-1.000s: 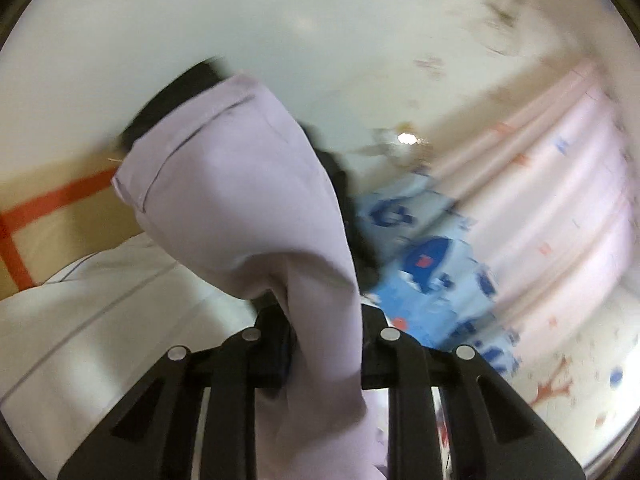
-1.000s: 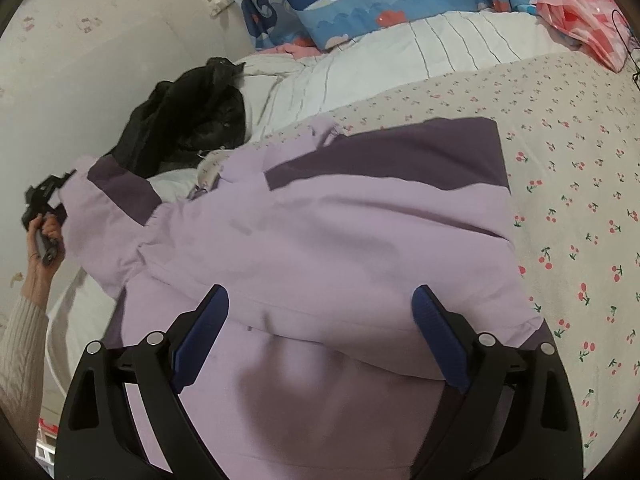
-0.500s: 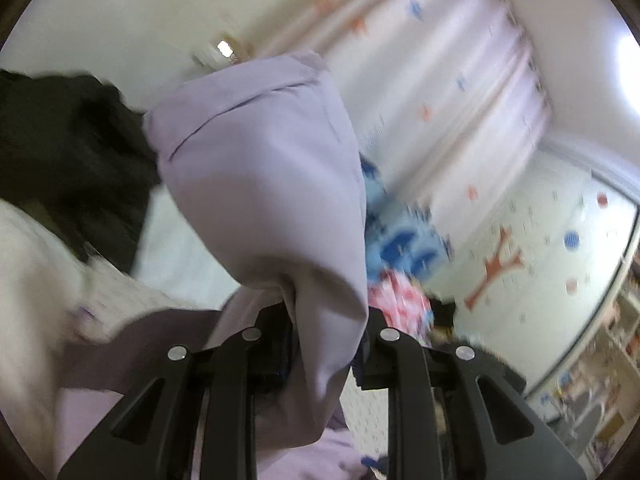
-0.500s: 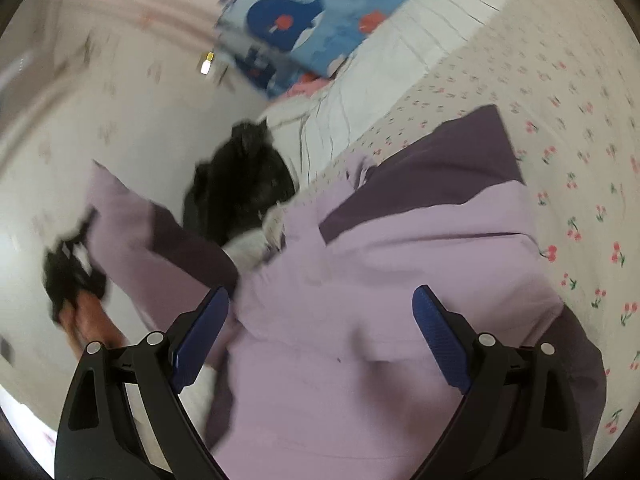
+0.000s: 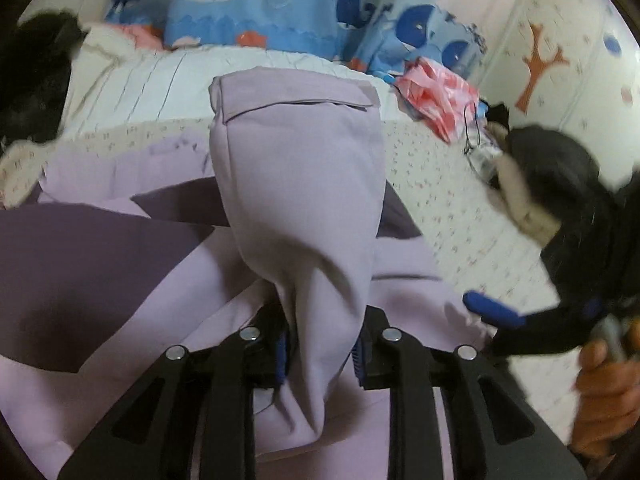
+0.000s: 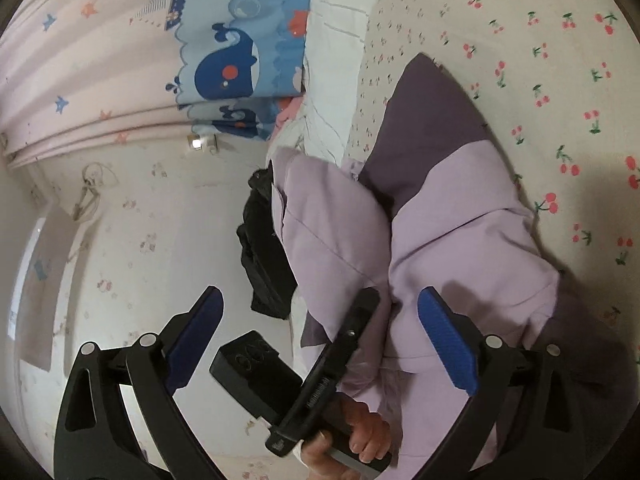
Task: Fold large clothes
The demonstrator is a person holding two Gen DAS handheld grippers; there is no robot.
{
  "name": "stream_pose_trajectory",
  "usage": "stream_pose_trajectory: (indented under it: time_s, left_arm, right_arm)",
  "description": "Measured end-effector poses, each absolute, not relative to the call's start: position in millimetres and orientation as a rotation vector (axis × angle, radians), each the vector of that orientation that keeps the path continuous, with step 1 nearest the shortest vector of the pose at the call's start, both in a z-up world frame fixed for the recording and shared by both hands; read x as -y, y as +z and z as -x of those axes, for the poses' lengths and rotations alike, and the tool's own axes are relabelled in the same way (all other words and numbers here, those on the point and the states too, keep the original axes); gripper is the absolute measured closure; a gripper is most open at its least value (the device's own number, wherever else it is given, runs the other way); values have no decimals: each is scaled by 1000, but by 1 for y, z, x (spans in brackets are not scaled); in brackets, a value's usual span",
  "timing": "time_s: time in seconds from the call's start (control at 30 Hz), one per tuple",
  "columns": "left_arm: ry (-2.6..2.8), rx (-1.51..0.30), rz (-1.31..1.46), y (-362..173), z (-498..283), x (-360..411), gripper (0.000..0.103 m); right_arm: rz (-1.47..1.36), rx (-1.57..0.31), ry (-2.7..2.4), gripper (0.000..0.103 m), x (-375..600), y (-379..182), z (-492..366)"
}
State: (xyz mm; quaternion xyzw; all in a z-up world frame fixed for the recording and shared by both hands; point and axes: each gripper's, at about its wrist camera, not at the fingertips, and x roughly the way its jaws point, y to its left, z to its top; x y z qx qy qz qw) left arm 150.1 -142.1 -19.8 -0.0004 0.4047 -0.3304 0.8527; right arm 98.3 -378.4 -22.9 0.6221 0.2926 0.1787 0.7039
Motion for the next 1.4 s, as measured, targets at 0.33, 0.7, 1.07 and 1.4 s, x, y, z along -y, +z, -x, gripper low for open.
stream_pose_trajectory:
  time_s: [0.33, 0.7, 1.07, 1.4]
  left_arm:
    - [-705, -667, -654, -14, -46, 173, 7]
    - [-531, -692, -84, 29, -89, 19, 7]
    - [-308, -614, 477, 43, -117, -122, 7]
    - [-176, -745, 334, 5, -189, -99, 7]
  right_arm:
    - [-1442, -673, 415, 8, 372, -37, -107]
    - [-1525, -629, 394, 7, 396, -45, -105]
    - [-642, -528, 370, 82, 323, 79, -115]
    - [-580, -690, 174, 81, 362, 16, -147]
